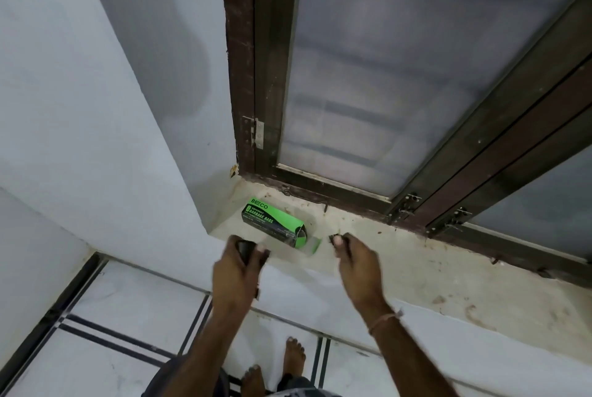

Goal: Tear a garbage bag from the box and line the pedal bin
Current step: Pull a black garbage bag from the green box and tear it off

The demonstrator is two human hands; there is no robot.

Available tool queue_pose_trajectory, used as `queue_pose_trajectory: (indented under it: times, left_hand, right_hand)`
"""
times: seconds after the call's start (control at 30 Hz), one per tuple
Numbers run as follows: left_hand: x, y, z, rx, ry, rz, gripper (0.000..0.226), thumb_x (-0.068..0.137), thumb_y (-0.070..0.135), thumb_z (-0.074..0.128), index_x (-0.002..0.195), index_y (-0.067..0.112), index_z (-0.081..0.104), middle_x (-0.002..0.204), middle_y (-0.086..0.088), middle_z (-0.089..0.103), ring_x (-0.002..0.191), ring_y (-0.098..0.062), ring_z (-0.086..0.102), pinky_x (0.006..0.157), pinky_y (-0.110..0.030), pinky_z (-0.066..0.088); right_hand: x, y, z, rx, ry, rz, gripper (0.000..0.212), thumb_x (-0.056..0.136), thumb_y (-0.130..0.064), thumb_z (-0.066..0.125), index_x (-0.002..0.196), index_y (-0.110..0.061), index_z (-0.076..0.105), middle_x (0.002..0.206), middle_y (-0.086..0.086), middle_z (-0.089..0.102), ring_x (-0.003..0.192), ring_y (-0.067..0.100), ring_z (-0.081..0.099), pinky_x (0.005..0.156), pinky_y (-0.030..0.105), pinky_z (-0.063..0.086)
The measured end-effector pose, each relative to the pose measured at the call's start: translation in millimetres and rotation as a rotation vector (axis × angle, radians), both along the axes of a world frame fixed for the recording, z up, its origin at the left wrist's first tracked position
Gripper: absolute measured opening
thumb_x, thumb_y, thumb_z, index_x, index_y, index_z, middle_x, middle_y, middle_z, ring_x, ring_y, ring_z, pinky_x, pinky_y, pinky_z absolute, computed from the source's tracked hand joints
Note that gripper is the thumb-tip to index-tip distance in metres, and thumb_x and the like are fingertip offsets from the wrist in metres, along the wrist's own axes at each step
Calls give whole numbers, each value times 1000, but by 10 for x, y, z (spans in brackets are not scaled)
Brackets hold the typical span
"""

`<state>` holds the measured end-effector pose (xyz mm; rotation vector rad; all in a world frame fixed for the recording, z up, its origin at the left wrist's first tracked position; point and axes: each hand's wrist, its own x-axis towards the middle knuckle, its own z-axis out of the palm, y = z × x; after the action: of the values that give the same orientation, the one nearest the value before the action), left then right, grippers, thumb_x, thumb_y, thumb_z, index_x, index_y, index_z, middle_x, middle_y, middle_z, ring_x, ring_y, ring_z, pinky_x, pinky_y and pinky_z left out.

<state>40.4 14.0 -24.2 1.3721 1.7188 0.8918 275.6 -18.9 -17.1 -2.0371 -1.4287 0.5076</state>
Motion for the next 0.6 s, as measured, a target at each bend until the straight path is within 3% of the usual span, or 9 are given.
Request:
queue_pose_trajectory:
  times: [0.07,0.17,0.23,0.3,0.37,0.43,0.5,0.6]
  left_hand:
    - [170,-37,62,-160,-319,6,27,98,36,67,94,11,58,76,-16,68,52,-19,68,47,-32,57]
    - [193,54,186,-498,-913,53,35,103,42,56,114,9,62,88,-20,67,76,-37,70,75,-54,64]
    - [214,76,259,-548,-1167,38,34,107,37,48,122,10,62,96,-17,73,85,-34,72,80,-50,63]
    - [282,70,295,-480,-1232,10,35,108,32,45,129,9,62,108,-14,76,95,-30,75,89,-47,59]
    - [336,74,267,-392,-1231,26,37,108,30,44,132,7,61,118,-16,74,107,-30,73,93,-44,58]
    - [410,80,246,-329,-1212,68,37,106,28,47,129,3,62,118,-18,73,110,-31,72,86,-38,62]
    - [510,75,242,-316,-1181,130,36,105,26,49,127,2,63,113,-16,76,103,-27,75,78,-33,63]
    - [611,45,303,-382,-1164,110,37,104,31,49,128,6,63,116,-17,77,100,-27,77,80,-37,64]
  right_hand:
    - [-217,26,114,-41,290,37,45,104,-51,52,76,-16,50,62,-10,47,58,10,44,57,27,34]
    - [-333,2,184,-126,655,4,59,101,-62,45,72,-11,40,61,-1,29,52,12,27,50,27,23]
    - [-351,-30,179,-114,761,0,57,100,-57,47,76,-6,49,61,4,36,52,14,29,51,30,21]
    - [-393,-72,182,-166,751,80,41,103,-49,50,99,-12,67,58,-11,51,53,10,36,50,23,30]
    - [-447,-101,209,-260,790,202,25,103,-46,57,121,-33,68,64,-21,63,54,5,48,50,19,38]
    - [-479,-99,187,-236,835,287,41,96,-42,71,136,-36,64,99,-26,75,83,-5,68,70,16,53]
    - [-526,-65,147,-156,746,284,61,88,-42,81,145,-34,60,132,-18,71,121,-2,65,100,21,54]
    - [-504,-32,40,-41,542,267,61,89,-42,78,146,-32,59,140,-17,67,129,-1,61,109,26,51]
